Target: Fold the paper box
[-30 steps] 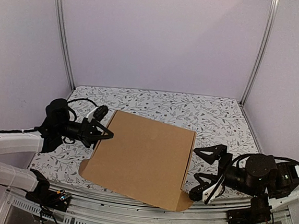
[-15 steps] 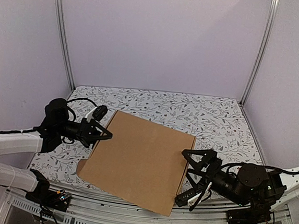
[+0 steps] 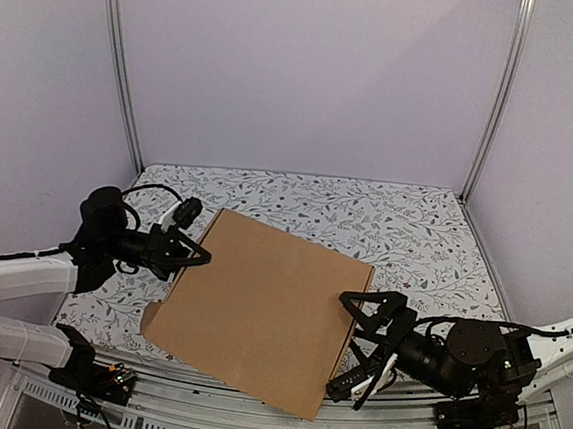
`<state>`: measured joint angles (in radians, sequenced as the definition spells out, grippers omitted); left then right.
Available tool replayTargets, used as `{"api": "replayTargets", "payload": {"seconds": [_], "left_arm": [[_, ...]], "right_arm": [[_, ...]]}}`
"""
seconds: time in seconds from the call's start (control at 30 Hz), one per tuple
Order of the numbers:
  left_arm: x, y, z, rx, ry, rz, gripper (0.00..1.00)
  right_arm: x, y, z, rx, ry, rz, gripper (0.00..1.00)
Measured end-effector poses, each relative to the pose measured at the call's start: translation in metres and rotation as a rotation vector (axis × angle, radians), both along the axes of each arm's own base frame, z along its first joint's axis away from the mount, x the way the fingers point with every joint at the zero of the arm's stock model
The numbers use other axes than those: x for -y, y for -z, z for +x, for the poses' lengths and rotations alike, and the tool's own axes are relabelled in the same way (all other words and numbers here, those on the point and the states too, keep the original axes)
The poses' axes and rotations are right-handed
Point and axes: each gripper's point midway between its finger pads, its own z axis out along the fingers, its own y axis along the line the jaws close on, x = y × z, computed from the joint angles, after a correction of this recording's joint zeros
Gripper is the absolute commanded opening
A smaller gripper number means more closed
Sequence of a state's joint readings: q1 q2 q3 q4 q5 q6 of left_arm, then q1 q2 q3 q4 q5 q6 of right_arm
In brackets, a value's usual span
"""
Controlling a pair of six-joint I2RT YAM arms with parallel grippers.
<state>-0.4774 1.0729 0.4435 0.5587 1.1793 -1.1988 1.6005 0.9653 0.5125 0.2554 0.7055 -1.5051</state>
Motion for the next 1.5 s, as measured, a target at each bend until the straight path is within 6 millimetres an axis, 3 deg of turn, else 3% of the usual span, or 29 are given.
{"api": "replayTargets", "payload": {"seconds": [0.17,0.37,0.83,1.3,1.5], "left_arm": [[-0.002,-0.006,-0.005,0.026,0.011,-0.011,0.42],[-0.004,-0.005,-0.015,0.046,0.055,-0.009,0.41],[-0.005,-0.008,-0.029,0.082,0.111,-0.017,0.41],[0.0,-0.008,-0.042,0.089,0.159,-0.019,0.41],[0.001,-0.008,-0.043,0.093,0.161,-0.02,0.4]], "right_arm": [[0.0,-0.002,-0.005,-0.066,-0.001,0.054,0.99],[0.011,-0.021,-0.008,-0.119,-0.004,0.124,0.99],[0.016,-0.028,-0.037,-0.036,-0.119,0.031,0.99],[-0.004,-0.008,-0.055,0.119,-0.181,-0.119,0.98],[-0.01,-0.005,-0.062,0.156,-0.196,-0.139,0.84]]}}
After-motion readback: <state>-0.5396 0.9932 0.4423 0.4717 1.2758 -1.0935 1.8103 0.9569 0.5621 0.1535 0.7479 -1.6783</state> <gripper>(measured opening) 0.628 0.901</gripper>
